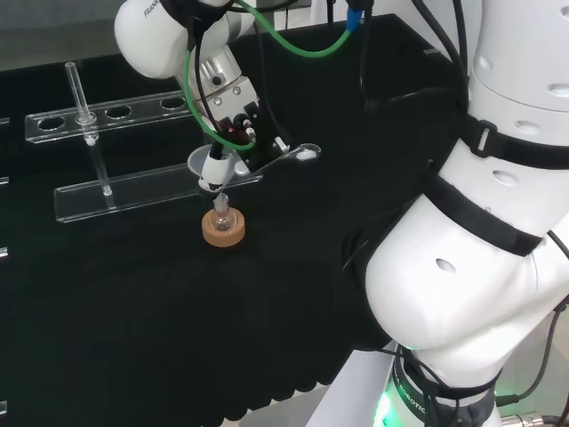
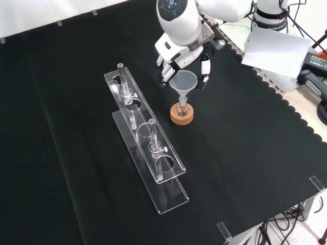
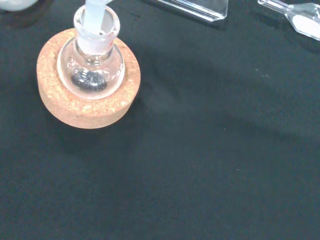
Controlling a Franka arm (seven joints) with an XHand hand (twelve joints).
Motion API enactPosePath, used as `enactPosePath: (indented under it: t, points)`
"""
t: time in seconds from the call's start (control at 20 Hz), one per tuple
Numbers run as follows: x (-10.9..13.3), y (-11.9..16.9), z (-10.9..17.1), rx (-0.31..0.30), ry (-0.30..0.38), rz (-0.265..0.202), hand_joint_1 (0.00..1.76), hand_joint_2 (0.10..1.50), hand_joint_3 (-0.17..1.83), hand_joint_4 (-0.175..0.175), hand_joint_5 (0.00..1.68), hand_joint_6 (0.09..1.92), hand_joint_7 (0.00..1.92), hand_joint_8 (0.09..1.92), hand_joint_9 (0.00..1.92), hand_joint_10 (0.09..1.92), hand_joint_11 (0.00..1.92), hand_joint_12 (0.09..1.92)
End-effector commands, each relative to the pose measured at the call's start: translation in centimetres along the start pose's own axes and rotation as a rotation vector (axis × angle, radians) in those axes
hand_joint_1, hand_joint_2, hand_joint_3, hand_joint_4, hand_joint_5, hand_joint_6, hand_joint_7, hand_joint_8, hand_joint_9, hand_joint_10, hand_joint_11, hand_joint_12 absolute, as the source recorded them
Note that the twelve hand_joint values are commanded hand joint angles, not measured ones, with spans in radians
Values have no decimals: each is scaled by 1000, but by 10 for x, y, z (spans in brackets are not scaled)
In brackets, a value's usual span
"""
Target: Place the funnel on the round-bottom flask.
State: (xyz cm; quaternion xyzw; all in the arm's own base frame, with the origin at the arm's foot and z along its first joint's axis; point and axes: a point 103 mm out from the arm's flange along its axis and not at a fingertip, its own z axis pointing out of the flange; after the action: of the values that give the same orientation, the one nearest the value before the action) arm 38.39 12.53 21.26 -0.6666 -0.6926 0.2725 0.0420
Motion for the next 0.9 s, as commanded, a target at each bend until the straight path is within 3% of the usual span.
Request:
enactPosePath:
  t: [0.05,0.55,0.9]
  points:
    - [2,1,-1,1,20,6,713,752,580,-54,670,767,687,783,1015,517,724,1204]
    - [-14,5,10,22,45,-2,716,741,576,-57,575,754,598,803,911,556,655,1226]
    - [1,4,4,27,23,3,712,733,576,-56,493,690,499,801,787,592,566,1272]
